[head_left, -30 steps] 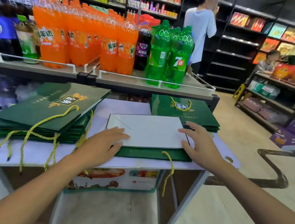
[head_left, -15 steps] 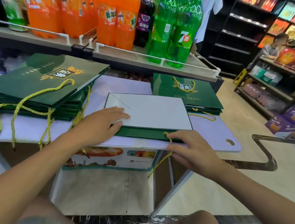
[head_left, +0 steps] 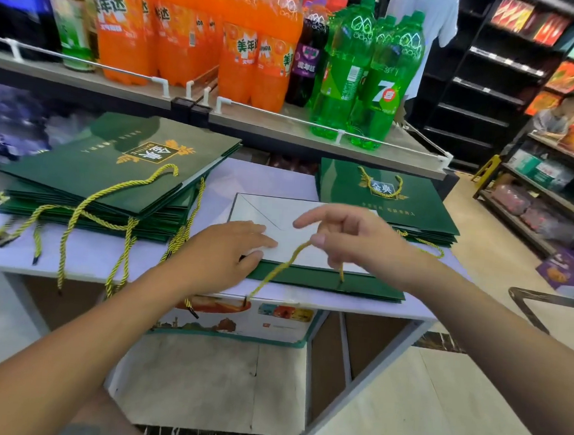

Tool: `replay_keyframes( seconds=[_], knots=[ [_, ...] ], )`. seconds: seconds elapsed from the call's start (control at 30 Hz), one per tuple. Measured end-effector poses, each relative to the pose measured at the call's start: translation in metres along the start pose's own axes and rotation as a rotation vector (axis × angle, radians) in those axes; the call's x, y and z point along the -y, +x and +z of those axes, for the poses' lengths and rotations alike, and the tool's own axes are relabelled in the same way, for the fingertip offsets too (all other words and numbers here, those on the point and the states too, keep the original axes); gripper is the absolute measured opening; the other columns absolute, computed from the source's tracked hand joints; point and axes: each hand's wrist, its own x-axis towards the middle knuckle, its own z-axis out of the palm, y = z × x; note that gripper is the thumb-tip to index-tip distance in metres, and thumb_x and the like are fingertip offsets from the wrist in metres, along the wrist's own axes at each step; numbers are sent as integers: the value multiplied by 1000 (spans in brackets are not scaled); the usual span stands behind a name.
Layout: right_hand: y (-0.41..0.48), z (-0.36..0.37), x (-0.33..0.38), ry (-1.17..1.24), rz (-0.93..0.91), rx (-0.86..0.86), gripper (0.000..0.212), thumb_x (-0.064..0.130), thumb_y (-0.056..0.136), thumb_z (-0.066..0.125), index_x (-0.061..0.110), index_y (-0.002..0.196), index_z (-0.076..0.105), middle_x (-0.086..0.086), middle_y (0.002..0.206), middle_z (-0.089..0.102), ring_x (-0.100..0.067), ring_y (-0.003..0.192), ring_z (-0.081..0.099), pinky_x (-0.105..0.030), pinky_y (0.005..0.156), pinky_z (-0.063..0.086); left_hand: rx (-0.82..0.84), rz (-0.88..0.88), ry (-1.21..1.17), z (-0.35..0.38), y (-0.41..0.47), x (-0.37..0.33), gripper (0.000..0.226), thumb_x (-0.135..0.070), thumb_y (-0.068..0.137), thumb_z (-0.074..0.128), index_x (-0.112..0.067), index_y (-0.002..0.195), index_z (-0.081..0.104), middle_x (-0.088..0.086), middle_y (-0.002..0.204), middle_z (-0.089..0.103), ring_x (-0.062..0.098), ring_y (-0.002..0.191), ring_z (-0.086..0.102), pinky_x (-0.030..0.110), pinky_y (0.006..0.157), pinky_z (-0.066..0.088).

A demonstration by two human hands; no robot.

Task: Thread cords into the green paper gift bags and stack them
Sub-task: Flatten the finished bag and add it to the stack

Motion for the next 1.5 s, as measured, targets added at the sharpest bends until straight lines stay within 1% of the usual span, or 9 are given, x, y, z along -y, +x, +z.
replay_keyframes(
  seconds=[0.13, 0.23, 0.43, 0.87, 1.03, 1.17, 1.27, 1.4, 1.5],
  knots=[
    [15, -25, 24, 20, 22, -66, 15, 18, 99, 66, 21, 110, 76, 18, 63, 55, -9, 59, 40, -28, 64, 40, -33, 33, 14, -4, -3, 0, 47, -58, 90, 41, -50, 132, 62, -18, 142, 54, 8, 133, 44, 38, 104, 38],
    [24, -43, 33, 134, 69, -100, 23, 17, 104, 56, 17, 119, 74, 5, 65, 45, -10, 54, 33, -28, 58, 26, -44, 66, -1, -5, -5, -1, 40, -58, 86, 49, -52, 122, 65, -24, 129, 55, 6, 124, 46, 33, 94, 32],
    [36, -66, 39, 268, 127, -184, 30, 17, 107, 52, 18, 133, 67, 0, 77, 60, -8, 52, 27, -20, 49, 27, 3, 116, -73, -6, -7, -2, 38, -58, 86, 51, -49, 121, 63, -24, 151, 47, 2, 145, 33, 36, 122, 25],
    [53, -77, 47, 197, 127, -332, 25, 21, 105, 59, 16, 125, 71, 2, 92, 75, -7, 53, 36, -17, 48, 31, 107, 135, 18, -13, -11, -9, 60, -78, 83, 50, -54, 139, 48, -31, 159, 32, -4, 149, 22, 27, 124, 16],
    [53, -73, 52, 239, 165, -272, 28, 7, 106, 49, 11, 127, 68, -8, 115, 77, -8, 55, 47, -16, 45, 33, 139, 148, 26, -17, -13, -13, 82, -91, 72, 55, -52, 143, 43, -31, 160, 28, -5, 151, 15, 29, 126, 11],
    [48, -59, 44, -22, 133, -264, 16, 17, 100, 66, 10, 108, 78, 8, 90, 77, -6, 54, 35, -20, 51, 27, 125, 152, 19, -16, -13, -13, 79, -89, 74, 57, -51, 142, 44, -31, 159, 30, -5, 151, 16, 29, 125, 12],
    [38, -37, 31, -290, 97, -177, 12, 19, 96, 72, 16, 104, 81, 15, 86, 77, 0, 60, 61, -17, 60, 48, 114, 152, 16, -16, -14, -14, 76, -87, 76, 57, -51, 142, 45, -31, 160, 29, -6, 151, 15, 29, 126, 10],
    [25, -5, 0, -590, 13, 119, 15, 26, 97, 71, 31, 108, 81, 16, 99, 76, -21, 93, 71, -46, 86, 57, 104, 141, 29, -18, -15, -18, 74, -83, 79, 59, -48, 143, 47, -27, 160, 32, -5, 150, 17, 27, 124, 8],
    [17, 11, -18, -566, -28, 178, 19, 18, 98, 70, 28, 113, 77, 13, 100, 73, -8, 96, 68, -27, 84, 55, 99, 138, 29, -19, -15, -21, 72, -80, 80, 60, -48, 144, 48, -25, 160, 34, -2, 151, 21, 30, 125, 12]
  ],
)
